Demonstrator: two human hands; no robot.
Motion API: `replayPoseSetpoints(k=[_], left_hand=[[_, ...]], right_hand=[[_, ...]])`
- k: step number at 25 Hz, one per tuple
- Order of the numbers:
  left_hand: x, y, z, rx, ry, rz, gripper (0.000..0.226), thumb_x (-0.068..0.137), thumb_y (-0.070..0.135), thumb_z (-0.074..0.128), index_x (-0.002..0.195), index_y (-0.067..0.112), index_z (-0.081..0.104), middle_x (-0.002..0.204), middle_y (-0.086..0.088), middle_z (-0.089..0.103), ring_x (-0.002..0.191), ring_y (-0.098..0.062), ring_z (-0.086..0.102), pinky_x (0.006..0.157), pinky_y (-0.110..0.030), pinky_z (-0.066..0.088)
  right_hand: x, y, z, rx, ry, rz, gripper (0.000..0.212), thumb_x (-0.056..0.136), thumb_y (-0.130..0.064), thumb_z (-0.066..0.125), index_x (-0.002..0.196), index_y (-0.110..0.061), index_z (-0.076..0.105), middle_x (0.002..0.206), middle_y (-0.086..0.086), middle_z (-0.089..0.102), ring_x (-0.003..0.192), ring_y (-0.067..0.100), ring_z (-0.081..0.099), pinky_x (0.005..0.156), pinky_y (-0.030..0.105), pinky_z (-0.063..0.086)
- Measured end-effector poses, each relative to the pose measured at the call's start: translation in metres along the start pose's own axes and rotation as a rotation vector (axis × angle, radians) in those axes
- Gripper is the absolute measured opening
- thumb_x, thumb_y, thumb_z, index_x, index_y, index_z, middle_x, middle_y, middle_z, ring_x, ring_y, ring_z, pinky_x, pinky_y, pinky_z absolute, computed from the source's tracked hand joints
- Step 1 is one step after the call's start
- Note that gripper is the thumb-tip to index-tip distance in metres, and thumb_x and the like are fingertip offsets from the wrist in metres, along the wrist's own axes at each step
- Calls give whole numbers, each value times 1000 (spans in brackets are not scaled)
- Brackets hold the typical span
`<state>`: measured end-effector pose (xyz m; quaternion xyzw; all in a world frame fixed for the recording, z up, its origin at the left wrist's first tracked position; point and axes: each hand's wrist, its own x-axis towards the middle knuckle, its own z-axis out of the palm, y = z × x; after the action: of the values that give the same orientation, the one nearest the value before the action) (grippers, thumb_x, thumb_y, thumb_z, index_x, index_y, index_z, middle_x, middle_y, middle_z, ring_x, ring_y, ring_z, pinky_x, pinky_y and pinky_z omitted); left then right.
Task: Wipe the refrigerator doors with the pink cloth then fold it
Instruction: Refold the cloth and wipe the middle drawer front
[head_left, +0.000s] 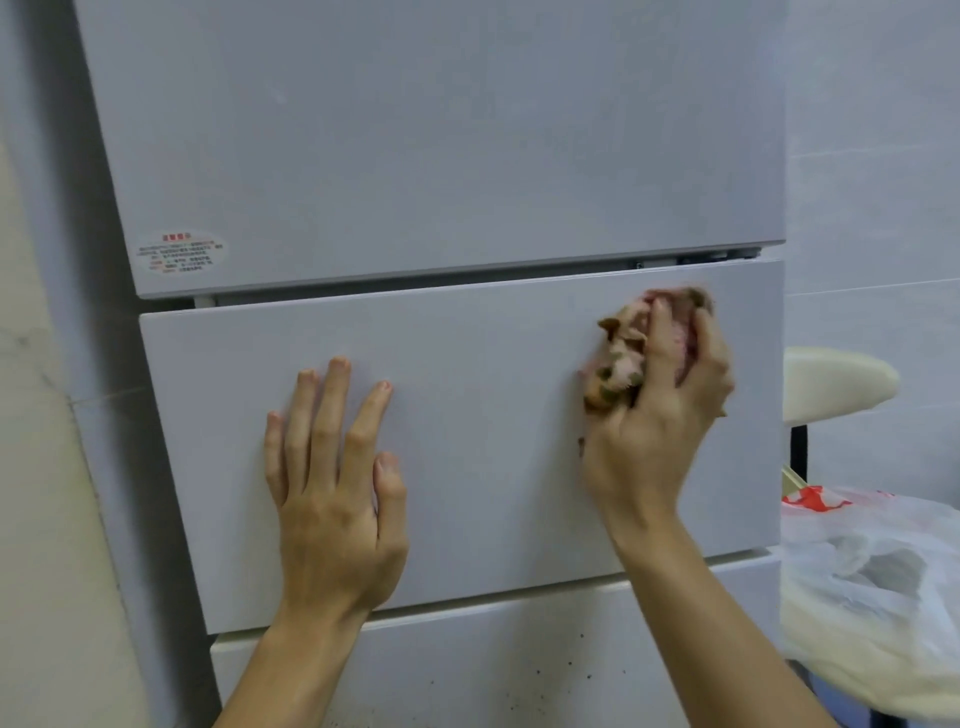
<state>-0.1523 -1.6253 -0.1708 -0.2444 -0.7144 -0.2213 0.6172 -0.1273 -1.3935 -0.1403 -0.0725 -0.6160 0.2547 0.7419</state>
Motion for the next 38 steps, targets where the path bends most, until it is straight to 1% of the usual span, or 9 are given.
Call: replayPoseSetpoints(k=[2, 5, 9, 12, 17, 24, 28, 36, 38], left_hand=[[0, -3, 2, -9, 15, 10, 55, 99, 20, 39, 153, 12, 50, 170, -11, 31, 160, -31, 21, 131, -53, 10], [-3, -5, 6, -40, 60, 9, 56, 100, 17, 37, 154, 6, 45, 168, -14, 33, 160, -31, 24, 131, -51, 11], [-5, -6, 4, -60, 63, -24, 57, 100, 16, 38, 155, 4, 44, 168, -15, 33, 160, -32, 23, 131, -50, 9], [-6, -8, 0, -33, 23, -11, 58, 99, 15, 42, 156, 9, 43, 171, -11, 28, 161, -28, 19, 132, -48, 7], [-8, -14, -3, -62, -16, 0, 58, 100, 15, 39, 158, 10, 41, 171, -9, 27, 162, -25, 16, 132, -46, 6], [-12, -21, -7, -93, 69, -40, 53, 106, 21, 29, 153, 4, 48, 168, -12, 34, 161, -27, 21, 131, -52, 9], [-20, -33, -7, 61, 50, -56, 54, 106, 24, 34, 158, 13, 42, 171, -10, 26, 161, -31, 16, 130, -56, 9], [-24, -34, -4, 131, 53, -68, 56, 104, 21, 44, 160, 19, 40, 173, -8, 24, 161, -30, 17, 131, -49, 7], [-25, -37, -4, 133, 58, -58, 55, 105, 21, 43, 160, 18, 40, 173, -8, 24, 161, -30, 18, 130, -51, 10]], right_hand=[[-15, -30, 14, 25, -82, -117, 58, 98, -11, 48, 155, -4, 46, 165, 26, 29, 154, 44, 29, 123, 60, 28], [-65, -50, 8, 20, -321, -336, 67, 94, -22, 52, 160, -13, 40, 172, 17, 18, 162, 33, 13, 130, 52, 17], [-108, -17, -17, -28, -519, -544, 62, 101, -25, 47, 162, -25, 37, 175, 6, 16, 162, 27, 17, 131, 45, 16], [-81, 3, -20, -16, -449, -505, 60, 102, -22, 50, 161, -24, 36, 174, 7, 20, 161, 27, 19, 131, 43, 17], [-27, -63, 21, 10, -234, -140, 66, 97, -13, 47, 162, -11, 36, 173, 17, 18, 162, 32, 10, 132, 46, 5], [-87, -67, 19, 39, -396, -489, 62, 100, -18, 60, 160, -16, 41, 171, 14, 24, 162, 28, 15, 131, 47, 16], [-126, -39, -4, -29, -537, -649, 59, 103, -19, 45, 161, -21, 38, 172, 9, 24, 161, 25, 19, 130, 44, 23], [-20, -87, 38, 12, -186, -235, 58, 103, -17, 44, 159, -6, 39, 170, 20, 26, 161, 34, 18, 132, 46, 11], [-29, -93, 42, 2, -171, -251, 57, 103, -16, 46, 159, -7, 40, 169, 20, 27, 161, 33, 19, 132, 47, 14]])
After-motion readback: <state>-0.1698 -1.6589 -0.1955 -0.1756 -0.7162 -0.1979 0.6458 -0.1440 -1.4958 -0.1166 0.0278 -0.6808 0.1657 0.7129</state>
